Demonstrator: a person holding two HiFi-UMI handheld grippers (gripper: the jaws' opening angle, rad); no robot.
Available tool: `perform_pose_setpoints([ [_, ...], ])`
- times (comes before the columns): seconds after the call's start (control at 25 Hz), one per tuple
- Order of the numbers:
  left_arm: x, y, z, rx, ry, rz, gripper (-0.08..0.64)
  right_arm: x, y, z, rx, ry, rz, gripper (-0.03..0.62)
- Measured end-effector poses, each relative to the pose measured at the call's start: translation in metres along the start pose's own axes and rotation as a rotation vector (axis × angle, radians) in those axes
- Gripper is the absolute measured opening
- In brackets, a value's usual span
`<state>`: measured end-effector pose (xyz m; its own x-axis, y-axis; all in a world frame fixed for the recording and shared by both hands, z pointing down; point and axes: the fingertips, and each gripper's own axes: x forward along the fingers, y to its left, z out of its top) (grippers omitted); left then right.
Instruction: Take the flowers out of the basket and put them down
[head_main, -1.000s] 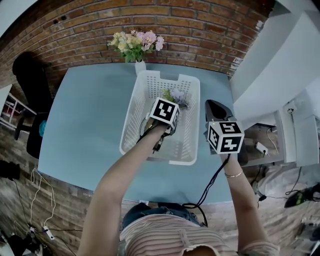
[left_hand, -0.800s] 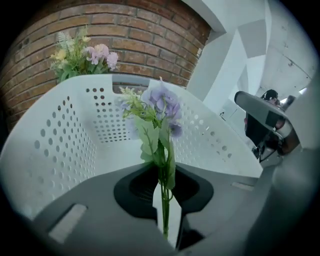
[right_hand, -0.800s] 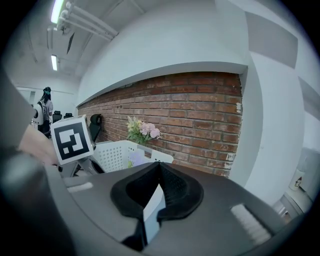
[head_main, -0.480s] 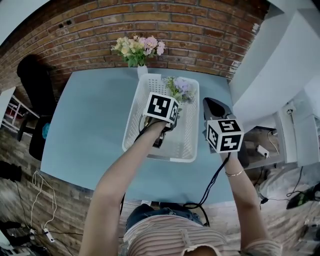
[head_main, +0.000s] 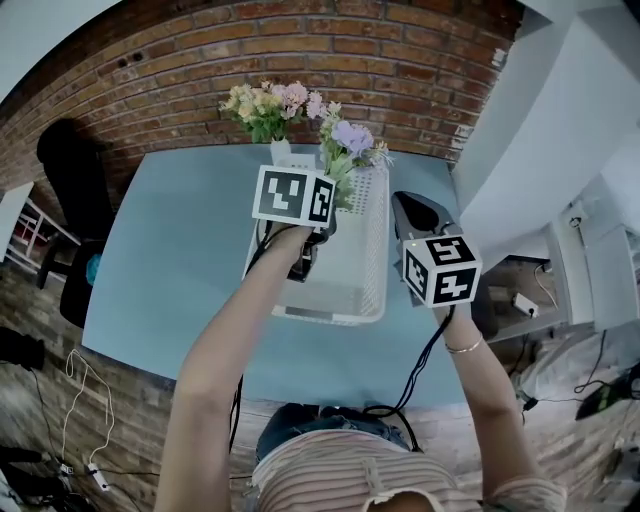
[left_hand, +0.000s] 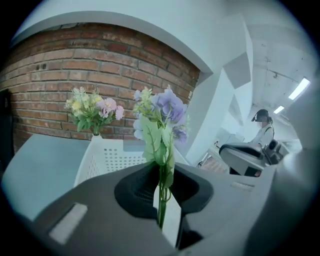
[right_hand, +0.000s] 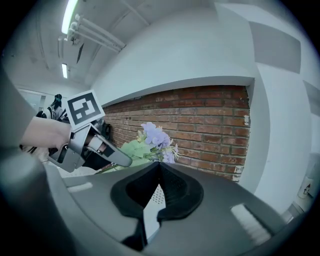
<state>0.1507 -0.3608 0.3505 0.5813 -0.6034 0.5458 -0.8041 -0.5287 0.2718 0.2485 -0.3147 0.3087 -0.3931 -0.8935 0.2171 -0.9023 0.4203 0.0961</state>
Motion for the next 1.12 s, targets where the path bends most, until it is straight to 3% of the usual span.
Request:
perform_pose_setpoints([
  [0.24, -0.032, 0.014, 0.033, -0.028, -0.094, 0.031, 0.067, -0.003, 0.018, 0.011, 0.016, -0.025, 0.045, 0.006],
  [0.52, -0.064, 0.049, 0.052, -0.021, -0.144, 0.097, 0.067, -0.003, 0.054, 0.036, 0.022, -0.068, 0.107, 0.006],
  [0.92, -0.11, 0.131, 0.036, -0.084, -0.16, 0.128, 0.067, 0.018, 0.122, 0.062, 0.024, -0.107, 0.153, 0.006],
  [1.12, -0.122, 0.177, 0.016, -0.091, -0.127, 0.133, 0.067, 0.044, 0.17, 0.069, 0.041, -0.099, 0.169, 0.006],
])
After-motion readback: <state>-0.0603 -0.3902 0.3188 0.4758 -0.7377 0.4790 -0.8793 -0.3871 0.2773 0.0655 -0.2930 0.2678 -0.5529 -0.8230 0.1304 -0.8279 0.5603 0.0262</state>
